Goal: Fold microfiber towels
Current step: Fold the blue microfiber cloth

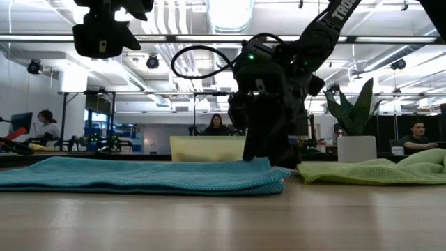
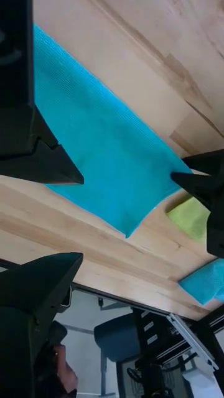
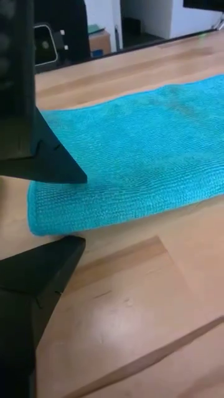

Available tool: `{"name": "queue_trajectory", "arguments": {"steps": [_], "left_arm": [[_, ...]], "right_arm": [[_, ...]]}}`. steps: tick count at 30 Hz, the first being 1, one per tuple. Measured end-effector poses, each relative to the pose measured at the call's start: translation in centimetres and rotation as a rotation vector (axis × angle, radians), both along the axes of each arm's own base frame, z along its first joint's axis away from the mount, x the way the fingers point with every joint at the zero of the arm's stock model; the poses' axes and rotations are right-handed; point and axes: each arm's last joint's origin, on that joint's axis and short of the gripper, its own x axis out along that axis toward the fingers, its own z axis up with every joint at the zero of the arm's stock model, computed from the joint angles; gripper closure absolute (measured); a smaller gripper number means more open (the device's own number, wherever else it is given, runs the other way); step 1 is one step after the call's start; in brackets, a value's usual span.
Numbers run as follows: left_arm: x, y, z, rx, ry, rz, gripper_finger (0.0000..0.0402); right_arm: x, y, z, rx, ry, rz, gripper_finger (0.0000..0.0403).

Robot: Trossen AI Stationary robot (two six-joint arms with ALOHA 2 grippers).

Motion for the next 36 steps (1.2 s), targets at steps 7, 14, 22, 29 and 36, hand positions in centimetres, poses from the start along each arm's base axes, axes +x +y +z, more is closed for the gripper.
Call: {"name": "queue_trajectory", "arguments": {"steps": [7, 14, 22, 29, 36], "left_arm": [[0.0, 0.0, 0.0, -0.001, 0.0, -0.001, 0.0228], [0.0, 0.0, 0.0, 0.0, 0.0, -0.002, 0.0228], [0.0, 0.0, 0.0, 0.0, 0.0, -0.002, 0.0228], [0.0, 0.0, 0.0, -0.005, 0.002, -0.008, 0.0228], [0.0, -0.1, 0.0, -0.008, 0.003, -0.015, 0.0228]], "right_arm": [[0.0, 0.0, -0.1, 0.011, -0.017, -0.034, 0.0296], [0.0, 0.3, -0.1, 0.043, -0.016, -0.011, 0.0298], [-0.2, 1.1, -0.3, 0.053, -0.02, 0.023, 0.0268], [-0.6, 1.2, -0.6, 0.049, -0.02, 0.04, 0.0277], [-0.5, 1.2, -0.6, 0.056, -0.021, 0.034, 0.0295]]}}
